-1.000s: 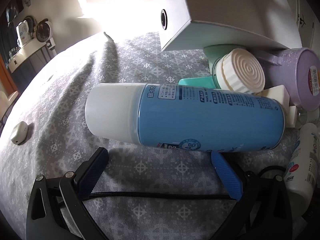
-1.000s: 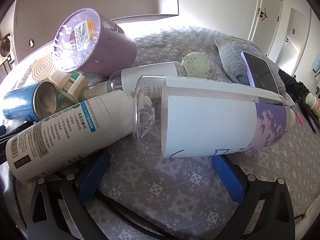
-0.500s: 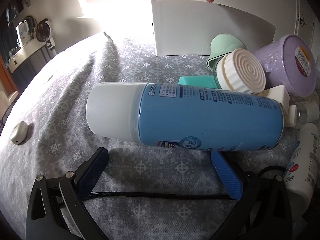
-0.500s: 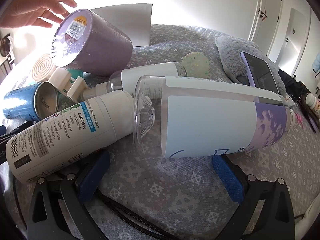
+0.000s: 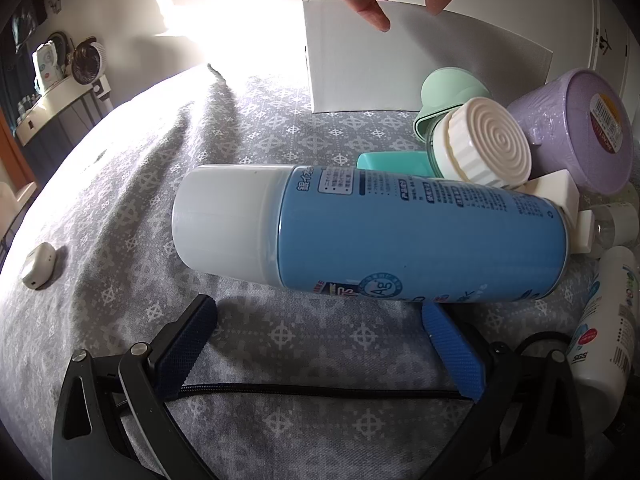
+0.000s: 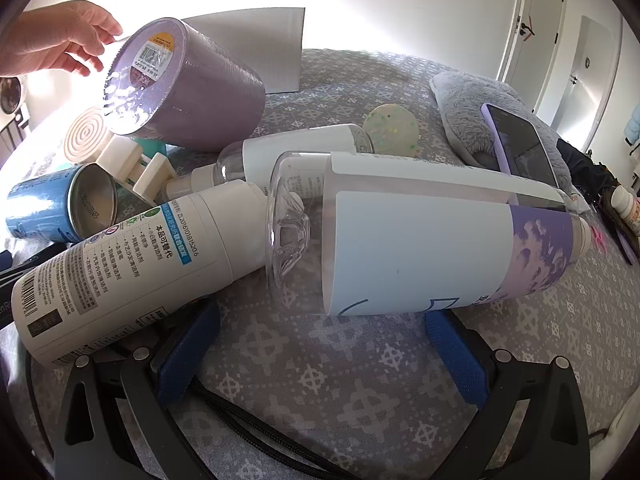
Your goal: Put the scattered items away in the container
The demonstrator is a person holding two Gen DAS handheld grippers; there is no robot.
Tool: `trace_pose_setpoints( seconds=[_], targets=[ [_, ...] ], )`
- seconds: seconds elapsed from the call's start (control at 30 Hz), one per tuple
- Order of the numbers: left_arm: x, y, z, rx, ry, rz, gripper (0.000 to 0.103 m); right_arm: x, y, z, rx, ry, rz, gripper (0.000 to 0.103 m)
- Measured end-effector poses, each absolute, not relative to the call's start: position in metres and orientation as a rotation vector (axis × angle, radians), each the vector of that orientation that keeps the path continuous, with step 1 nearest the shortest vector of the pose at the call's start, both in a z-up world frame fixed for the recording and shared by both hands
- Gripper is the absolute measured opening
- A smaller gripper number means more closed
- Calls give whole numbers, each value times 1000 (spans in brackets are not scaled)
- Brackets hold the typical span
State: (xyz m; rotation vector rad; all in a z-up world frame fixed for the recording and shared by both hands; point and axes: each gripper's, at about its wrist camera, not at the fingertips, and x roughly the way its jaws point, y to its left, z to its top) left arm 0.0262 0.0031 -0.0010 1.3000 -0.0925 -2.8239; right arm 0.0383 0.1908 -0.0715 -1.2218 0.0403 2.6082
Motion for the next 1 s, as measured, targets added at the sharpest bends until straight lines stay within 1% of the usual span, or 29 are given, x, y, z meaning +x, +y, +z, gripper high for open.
trace_pose_setpoints(
  seconds=[1.0],
  targets=[
    [24,2,1,1299,-94,-2823,103,39,191,-71,-1223,40,2608,103]
  ],
)
